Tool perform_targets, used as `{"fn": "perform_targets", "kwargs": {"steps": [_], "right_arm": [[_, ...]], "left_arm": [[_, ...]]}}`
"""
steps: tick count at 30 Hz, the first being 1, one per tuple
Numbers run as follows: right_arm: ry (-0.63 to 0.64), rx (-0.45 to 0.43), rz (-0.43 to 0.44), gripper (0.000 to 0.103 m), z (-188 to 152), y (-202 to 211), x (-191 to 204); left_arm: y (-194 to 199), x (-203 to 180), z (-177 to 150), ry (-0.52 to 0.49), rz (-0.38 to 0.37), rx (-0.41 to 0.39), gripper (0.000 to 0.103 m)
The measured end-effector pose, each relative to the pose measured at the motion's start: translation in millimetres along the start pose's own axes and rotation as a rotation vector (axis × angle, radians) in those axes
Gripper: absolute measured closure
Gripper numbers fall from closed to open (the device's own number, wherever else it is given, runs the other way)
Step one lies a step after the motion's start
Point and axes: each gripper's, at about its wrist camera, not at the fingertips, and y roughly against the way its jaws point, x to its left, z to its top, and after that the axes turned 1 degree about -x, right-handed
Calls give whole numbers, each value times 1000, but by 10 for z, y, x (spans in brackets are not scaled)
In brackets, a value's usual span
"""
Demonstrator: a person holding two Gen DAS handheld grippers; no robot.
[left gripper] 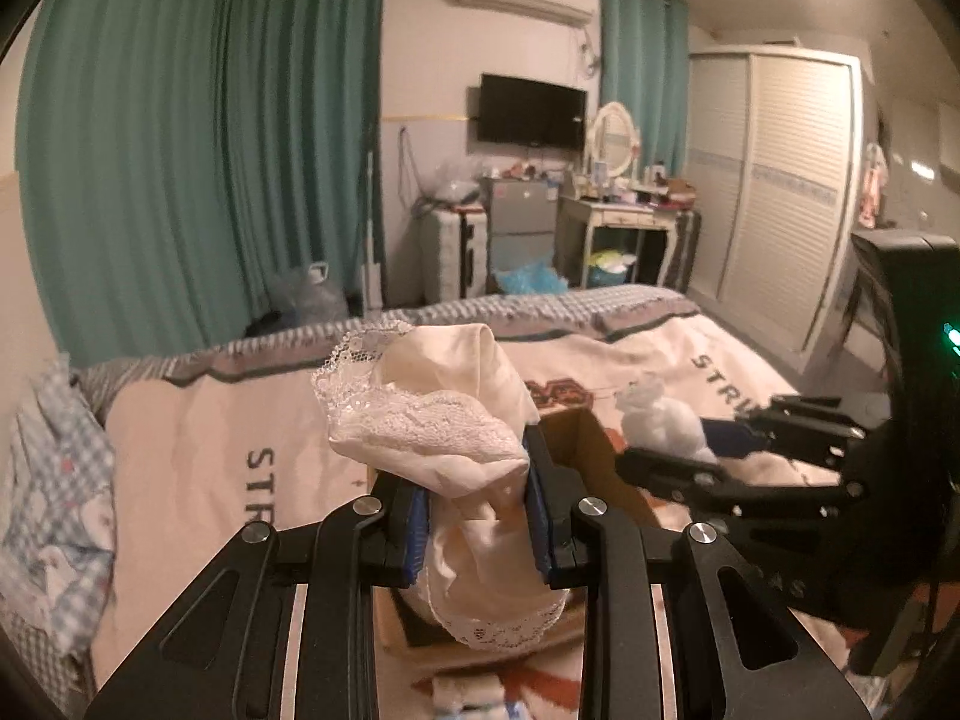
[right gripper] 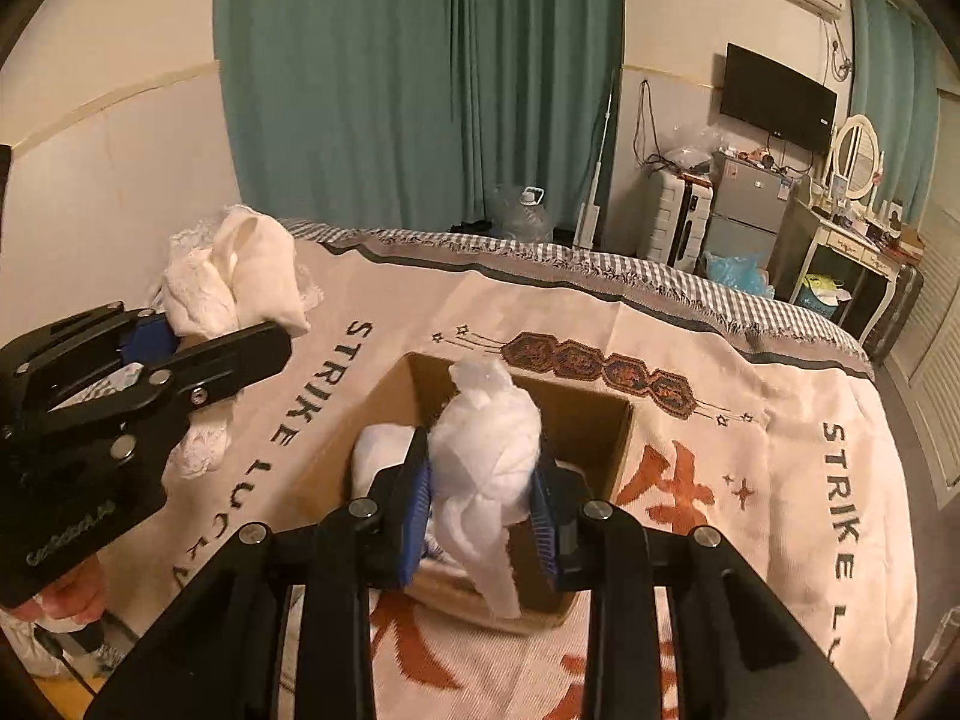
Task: Organize soft objects
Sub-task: 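Carry the lace cloth and tissue into the box and open both grippers, then grasp the blue cloud-print tissue pack with the left gripper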
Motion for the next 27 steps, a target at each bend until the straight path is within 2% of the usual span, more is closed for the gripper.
{"fn": "perform_targets", "kwargs": {"steps": [4,7,9,11,12,13,14,15,16,18,21,23,27], "right_arm": [[17,54,-18,73,-85,-392,-123],[-26,118,-23,67,-285,-702,-235],[-57,140,-52,46,-403,-830,-329],[-86,148,-56,44,-502,-890,-440],[-99,153,-55,40,-536,-901,-479],[-111,155,-58,38,-559,-887,-519],[-114,148,-62,34,-569,-870,-545],[-111,135,-68,32,-570,-833,-564],[-104,125,-74,30,-565,-804,-574],[-93,102,-83,19,-533,-693,-577],[-68,55,-109,11,-474,-473,-553],[-42,18,-118,8,-425,-297,-507],[-14,-47,-130,0,-370,27,-394]], "left_arm": [[-455,0,-123,-15,14,59,77],[-647,-23,-265,-12,27,87,74],[-757,-71,-338,-30,35,119,73],[-807,-97,-382,-37,33,151,71],[-807,-120,-394,-43,39,154,58],[-788,-141,-401,-51,54,146,50],[-753,-151,-393,-53,69,128,36],[-701,-159,-382,-50,86,104,31],[-672,-170,-349,-42,89,84,30],[-587,-158,-286,-23,90,65,28],[-398,-158,-165,-10,93,8,27],[-205,-174,-93,-15,96,-32,20],[175,-171,-39,-12,73,-86,20]]}}
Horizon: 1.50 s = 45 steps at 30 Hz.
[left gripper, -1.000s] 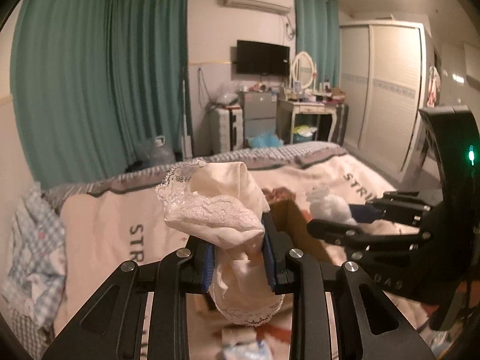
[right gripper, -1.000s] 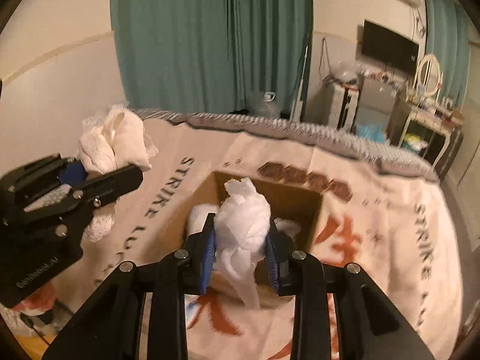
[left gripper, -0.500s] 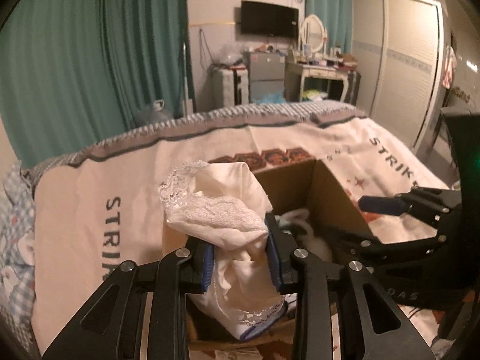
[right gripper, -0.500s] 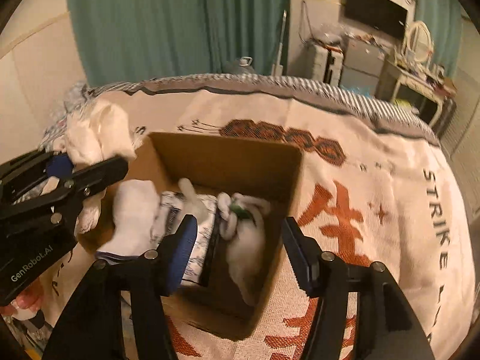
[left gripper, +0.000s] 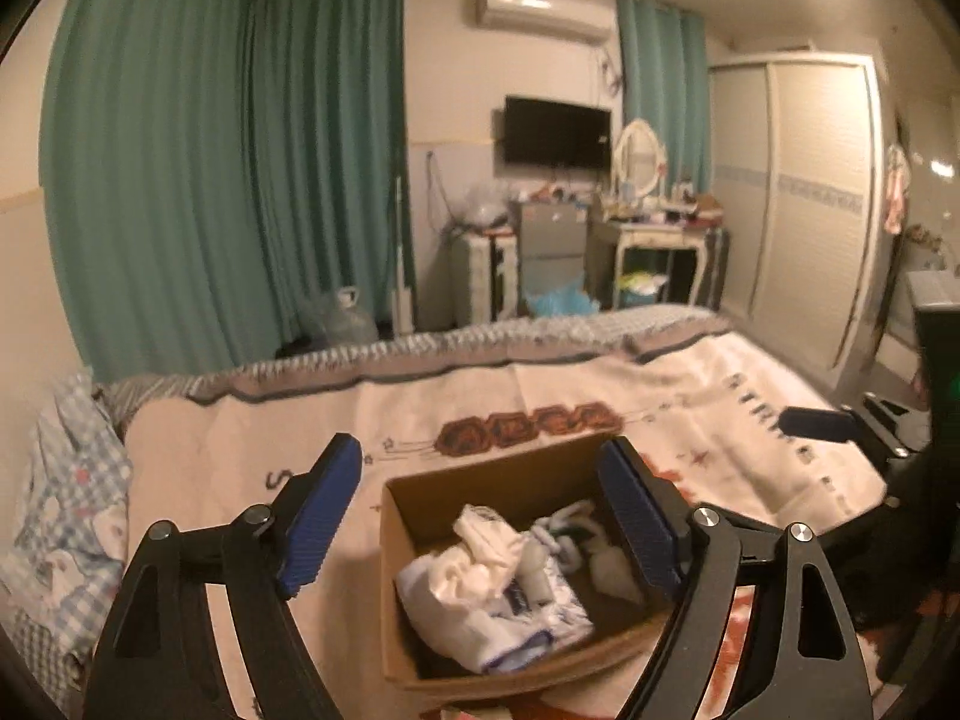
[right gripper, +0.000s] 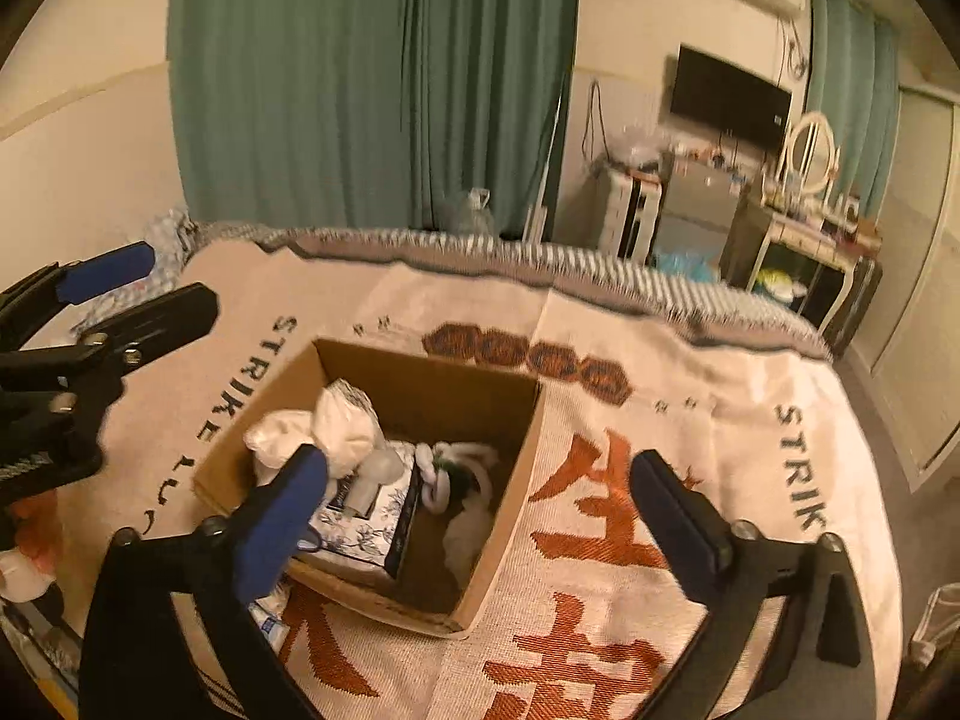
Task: Organize soft objects
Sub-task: 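Grasp the blue cloud-print tissue pack with the left gripper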
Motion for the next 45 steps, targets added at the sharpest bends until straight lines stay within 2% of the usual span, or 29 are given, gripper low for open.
{"fn": "perform_targets", "kwargs": {"steps": [5,9,11,15,22,28,35,44,45], "right_arm": [[35,-57,-18,0,-45,344,152],[14,-52,-1,0,-213,435,245],[5,-32,1,0,-345,405,290],[-33,60,24,0,-655,196,315],[-27,193,14,0,-1155,-178,364],[19,245,-1,0,-1421,-335,412],[21,311,21,0,-1600,-479,423],[45,325,34,0,-1627,-520,513],[46,325,33,0,-1621,-523,520]], "left_arm": [[376,68,-74,11,26,-9,20],[458,125,-331,14,110,5,20],[394,153,-499,28,101,50,20],[72,155,-892,65,81,204,20],[-315,-51,-1571,30,70,390,20],[-557,-60,-1996,78,34,503,21],[-663,-69,-2219,104,-28,588,21],[-684,-51,-2233,95,-72,604,23],[-678,-44,-2233,85,-76,604,27]]}}
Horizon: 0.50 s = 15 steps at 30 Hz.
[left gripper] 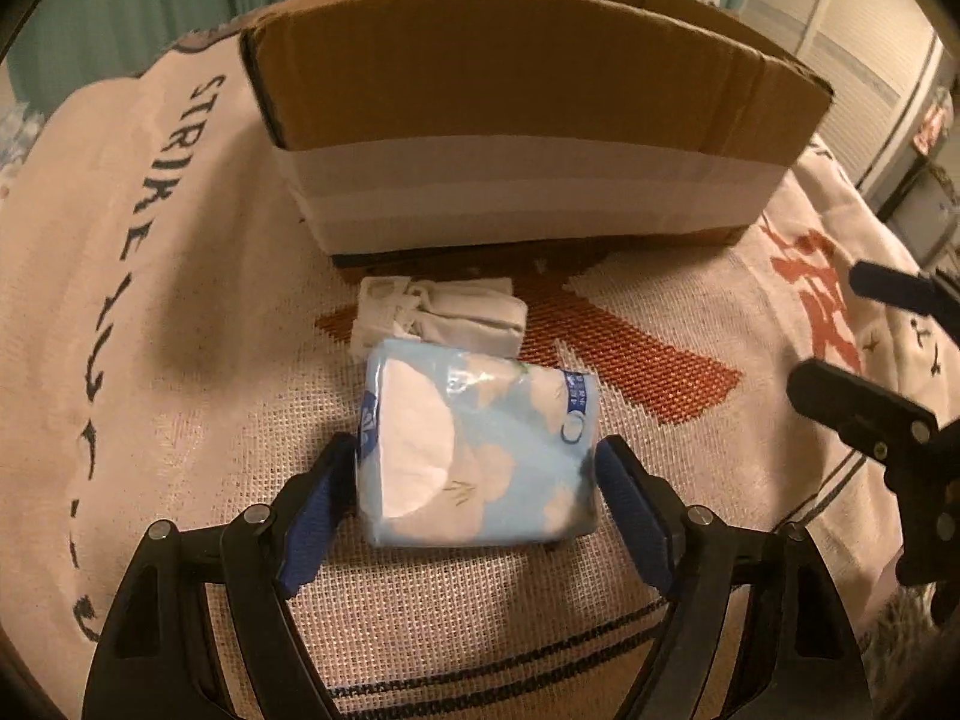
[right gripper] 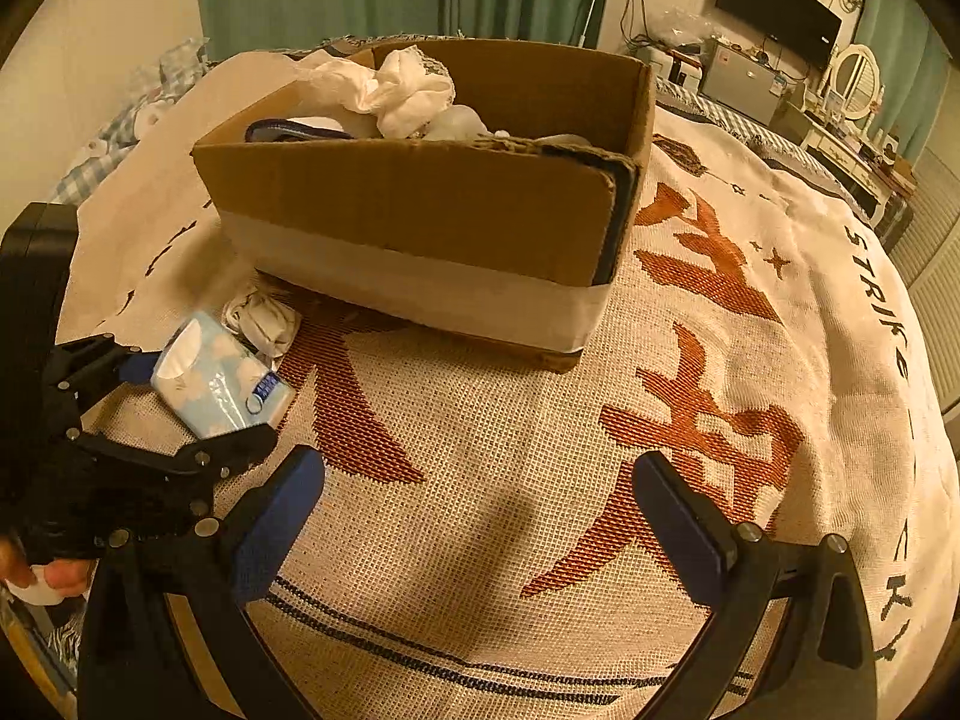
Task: Organize soft objects
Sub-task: 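Grasp the blue cloud-print tissue pack with the left gripper, then grasp the white mesh item with the right gripper while the left holds the pack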
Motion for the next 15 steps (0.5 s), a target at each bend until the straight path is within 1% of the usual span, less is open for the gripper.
{"fn": "perform_targets", "kwargs": {"steps": [2,4,5,7,9,11,15], "right_arm": [[-2,4,0,0,12,-10,7],[-2,7,-2,0,18,-13,19],[0,7,-2,0,23,-13,28],[3,8,-7,0,37,-19,43],[2,8,-7,0,57,-25,60],[1,4,-6,0,76,-22,81],[3,-12,1,0,143,1,141]], "left_arm": [[20,-19,-1,-18,-17,0,34],[46,-38,-3,-37,-26,-4,38],[56,-34,-7,-44,-32,-6,42],[92,2,-4,-41,-53,-13,47],[142,72,7,-19,-70,-19,48],[210,154,27,-1,-73,-34,48],[431,352,110,41,-68,-98,48]]}}
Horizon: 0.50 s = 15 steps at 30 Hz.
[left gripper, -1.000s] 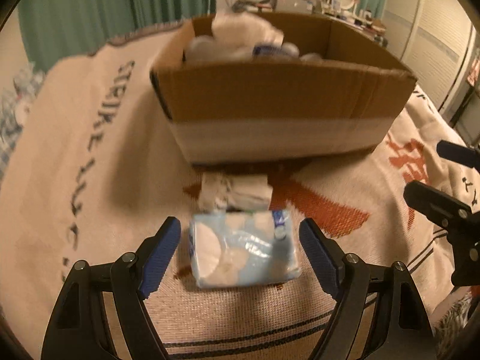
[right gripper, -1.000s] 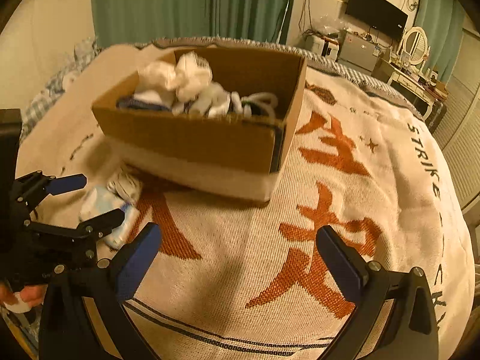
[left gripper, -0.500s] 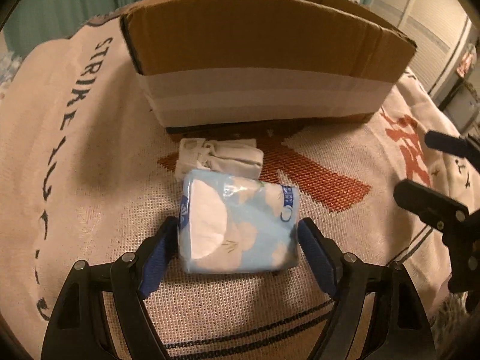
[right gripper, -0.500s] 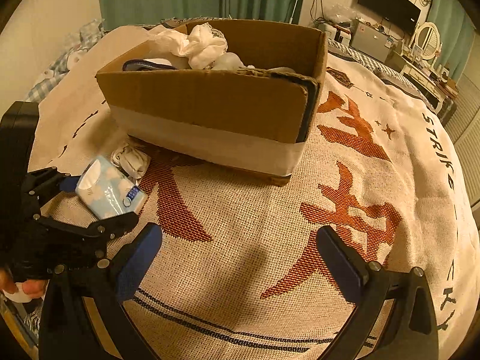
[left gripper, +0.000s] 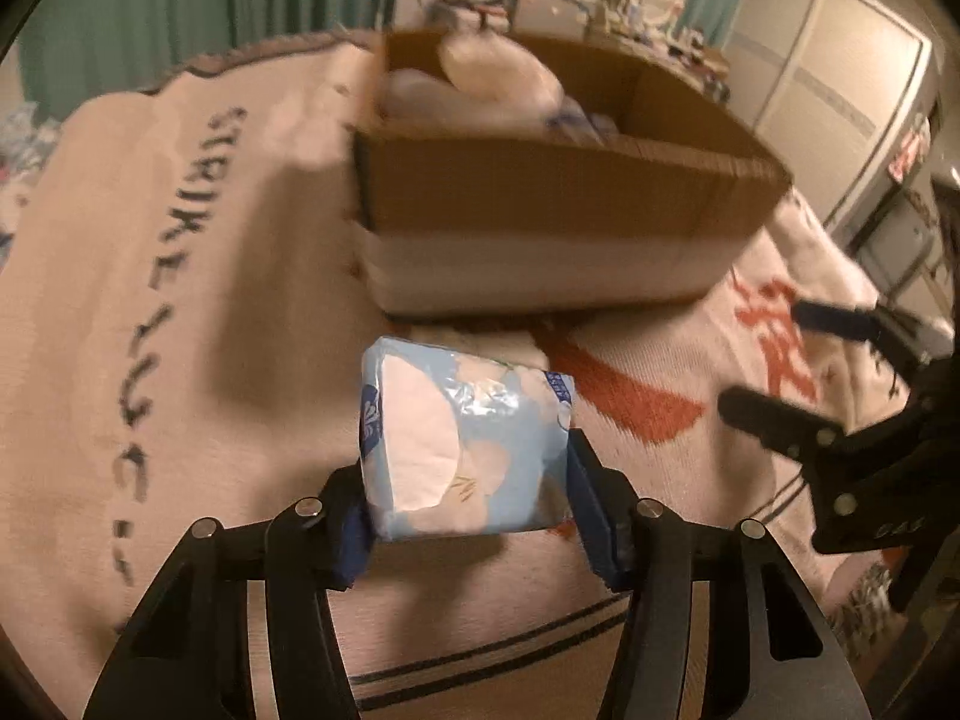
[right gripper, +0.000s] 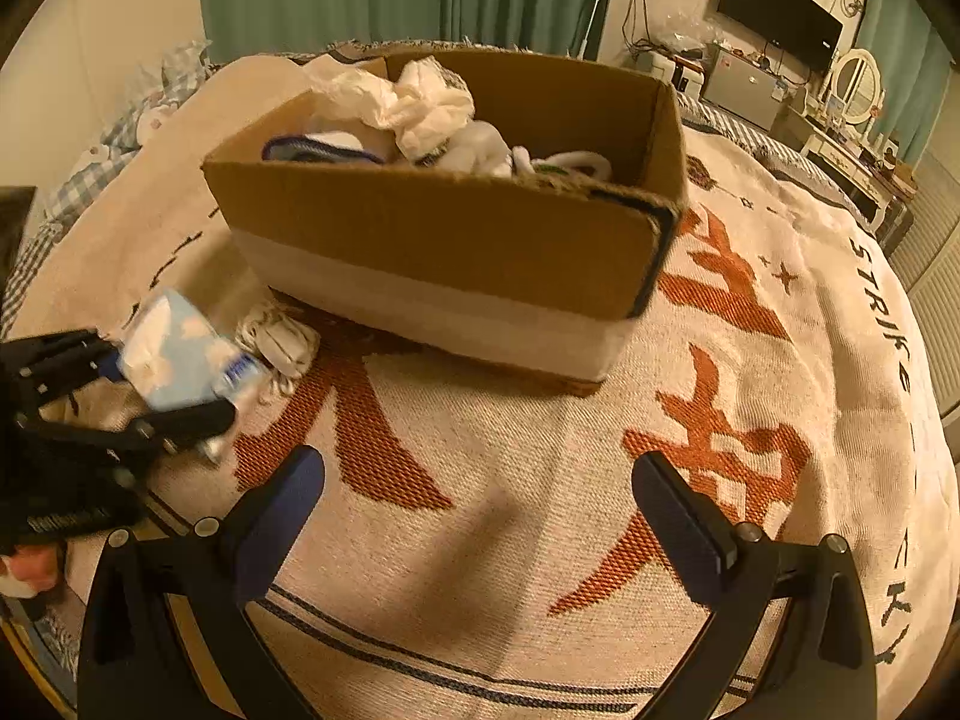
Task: Organize soft objects
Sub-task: 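Grasp the white mesh item with the right gripper while the left holds the pack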
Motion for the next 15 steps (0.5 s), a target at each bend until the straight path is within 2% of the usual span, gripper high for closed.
{"fn": "perform_targets", "kwargs": {"steps": [6,13,15], "right_arm": [[18,-7,42,0,119,-28,250],[46,66,140,0,234,-374,748],[64,82,155,7,284,-510,896]], "left_arm": [[269,342,167,30,44,-66,49],[277,660,160,3,110,-66,49],[252,725,132,13,111,-61,49]]}}
